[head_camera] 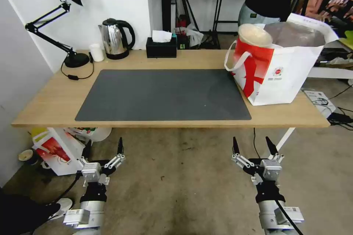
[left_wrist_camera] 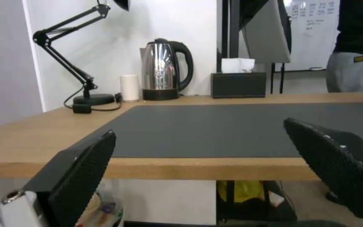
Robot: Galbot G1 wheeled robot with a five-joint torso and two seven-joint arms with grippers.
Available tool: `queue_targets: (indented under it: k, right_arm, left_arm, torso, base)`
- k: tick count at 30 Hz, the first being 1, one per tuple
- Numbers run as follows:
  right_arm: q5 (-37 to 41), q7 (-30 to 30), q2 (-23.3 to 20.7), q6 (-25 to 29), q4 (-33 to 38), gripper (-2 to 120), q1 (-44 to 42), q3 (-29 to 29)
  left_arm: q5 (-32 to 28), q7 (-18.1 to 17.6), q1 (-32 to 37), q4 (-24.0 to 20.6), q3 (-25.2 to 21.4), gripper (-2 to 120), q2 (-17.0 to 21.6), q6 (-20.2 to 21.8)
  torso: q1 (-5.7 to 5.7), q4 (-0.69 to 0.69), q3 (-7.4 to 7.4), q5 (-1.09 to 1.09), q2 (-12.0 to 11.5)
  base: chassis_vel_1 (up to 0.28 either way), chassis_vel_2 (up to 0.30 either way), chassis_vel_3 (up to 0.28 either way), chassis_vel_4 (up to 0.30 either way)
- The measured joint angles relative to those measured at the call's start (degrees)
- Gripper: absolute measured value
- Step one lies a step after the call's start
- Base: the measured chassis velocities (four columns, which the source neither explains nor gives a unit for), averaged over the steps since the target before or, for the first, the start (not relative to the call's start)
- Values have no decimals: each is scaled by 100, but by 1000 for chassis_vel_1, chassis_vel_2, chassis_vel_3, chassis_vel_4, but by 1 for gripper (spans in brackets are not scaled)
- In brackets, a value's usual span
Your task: Pick up the trash from the table and place it into the takeout bag.
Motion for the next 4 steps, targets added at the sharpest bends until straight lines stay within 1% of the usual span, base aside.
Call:
queue_targets:
  k: [4]
  right_arm:
    - [0, 0, 0, 0, 0, 100, 0, 0]
  left_arm:
    - [0, 0, 0, 0, 0, 100, 0, 0]
  torso:
    - [0, 0, 0, 0, 0]
  base:
    - [0, 0, 0, 0]
